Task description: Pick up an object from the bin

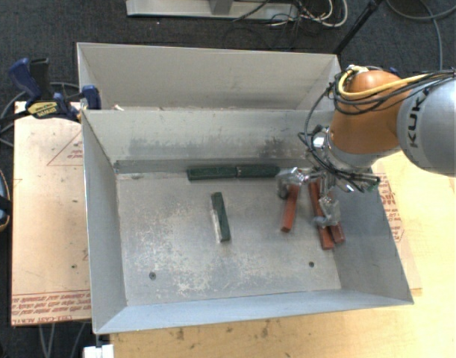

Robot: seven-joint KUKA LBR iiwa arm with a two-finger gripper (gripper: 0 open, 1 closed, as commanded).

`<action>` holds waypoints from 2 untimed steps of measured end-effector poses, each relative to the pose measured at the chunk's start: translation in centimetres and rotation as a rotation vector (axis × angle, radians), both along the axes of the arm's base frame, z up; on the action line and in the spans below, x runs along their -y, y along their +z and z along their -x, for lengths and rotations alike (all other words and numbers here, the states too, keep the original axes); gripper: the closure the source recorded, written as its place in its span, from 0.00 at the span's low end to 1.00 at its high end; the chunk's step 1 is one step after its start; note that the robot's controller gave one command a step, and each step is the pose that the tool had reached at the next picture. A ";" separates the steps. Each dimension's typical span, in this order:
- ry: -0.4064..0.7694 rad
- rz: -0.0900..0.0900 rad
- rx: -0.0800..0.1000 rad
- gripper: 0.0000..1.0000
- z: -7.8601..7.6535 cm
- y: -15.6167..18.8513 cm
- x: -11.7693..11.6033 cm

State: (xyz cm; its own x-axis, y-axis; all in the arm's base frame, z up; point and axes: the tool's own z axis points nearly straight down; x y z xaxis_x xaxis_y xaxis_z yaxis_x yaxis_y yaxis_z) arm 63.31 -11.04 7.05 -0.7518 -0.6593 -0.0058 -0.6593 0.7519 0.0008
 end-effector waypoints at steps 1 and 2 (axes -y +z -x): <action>0.003 0.003 0.001 1.00 -0.2 0.5 0.0; -0.165 0.004 0.000 1.00 13.0 14.0 0.4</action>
Offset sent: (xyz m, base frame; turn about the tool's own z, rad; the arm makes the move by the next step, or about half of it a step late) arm 0.0000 0.0000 0.0000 0.0000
